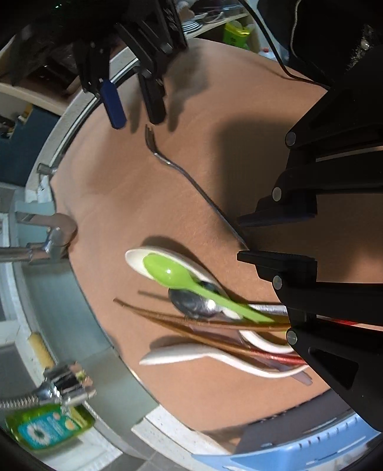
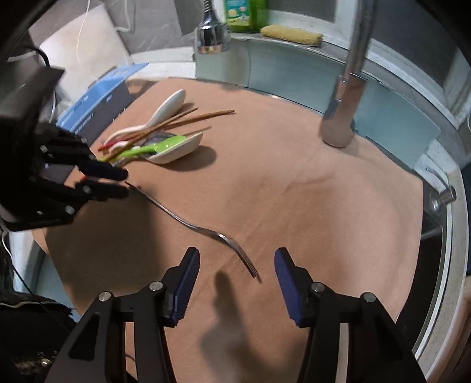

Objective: Organize utensils
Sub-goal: 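Move the left tool back to the silver fork on the mat, then close the left tool on the silver fork's handle, then lift the fork with the left tool and carry it over the blue basket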

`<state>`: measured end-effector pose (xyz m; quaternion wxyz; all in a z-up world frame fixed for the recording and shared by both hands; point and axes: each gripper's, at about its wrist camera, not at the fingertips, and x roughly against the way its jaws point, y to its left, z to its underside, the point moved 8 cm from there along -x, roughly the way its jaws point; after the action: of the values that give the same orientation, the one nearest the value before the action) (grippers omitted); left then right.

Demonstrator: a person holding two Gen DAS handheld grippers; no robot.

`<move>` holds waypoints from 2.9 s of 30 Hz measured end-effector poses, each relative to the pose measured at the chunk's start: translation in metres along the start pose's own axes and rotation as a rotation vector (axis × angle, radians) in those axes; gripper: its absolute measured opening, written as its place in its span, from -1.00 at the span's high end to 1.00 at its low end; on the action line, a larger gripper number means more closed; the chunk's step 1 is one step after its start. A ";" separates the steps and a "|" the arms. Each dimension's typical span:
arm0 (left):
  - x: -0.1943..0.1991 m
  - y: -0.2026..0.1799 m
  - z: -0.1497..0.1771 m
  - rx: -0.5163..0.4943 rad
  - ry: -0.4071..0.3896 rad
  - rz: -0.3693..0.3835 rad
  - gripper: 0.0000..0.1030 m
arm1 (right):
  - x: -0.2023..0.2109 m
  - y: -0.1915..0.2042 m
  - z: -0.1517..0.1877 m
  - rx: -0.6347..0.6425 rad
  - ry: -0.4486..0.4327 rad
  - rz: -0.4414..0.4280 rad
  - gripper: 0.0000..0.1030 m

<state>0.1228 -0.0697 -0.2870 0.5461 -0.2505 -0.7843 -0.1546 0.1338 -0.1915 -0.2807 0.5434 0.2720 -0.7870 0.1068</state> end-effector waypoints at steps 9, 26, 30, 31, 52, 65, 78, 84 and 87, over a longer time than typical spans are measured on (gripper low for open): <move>-0.017 -0.020 -0.006 -0.082 0.037 0.005 0.71 | 0.018 -0.008 0.026 -0.466 0.011 -0.214 0.05; -0.022 -0.019 -0.011 -0.130 0.094 0.037 0.33 | -0.027 -0.019 0.041 -0.911 0.055 -0.361 0.05; -0.024 -0.024 -0.012 -0.158 0.097 0.034 0.33 | -0.028 -0.025 0.036 -0.930 0.043 -0.361 0.05; -0.024 -0.025 -0.012 -0.160 0.098 0.038 0.33 | -0.027 -0.027 0.034 -0.935 0.042 -0.364 0.05; -0.025 -0.066 0.003 -0.083 0.051 0.061 0.42 | -0.057 -0.034 0.001 -0.914 0.051 -0.299 0.70; -0.019 -0.070 0.000 -0.079 0.027 0.018 0.82 | -0.044 -0.030 -0.007 -0.936 0.001 -0.335 0.84; 0.029 -0.036 0.016 0.026 -0.052 -0.035 0.83 | -0.006 0.026 -0.060 -0.790 -0.062 -0.386 0.89; 0.067 -0.010 0.043 0.104 -0.093 -0.086 0.83 | 0.002 0.078 -0.101 -0.691 -0.075 -0.432 0.90; 0.084 0.010 0.052 0.146 -0.109 -0.110 0.83 | 0.004 0.108 -0.121 -0.636 -0.076 -0.456 0.90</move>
<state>0.0647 -0.0158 -0.2273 0.5101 -0.1745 -0.8347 -0.1129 0.1707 -0.0465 -0.2165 0.5809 0.2619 -0.7196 -0.2759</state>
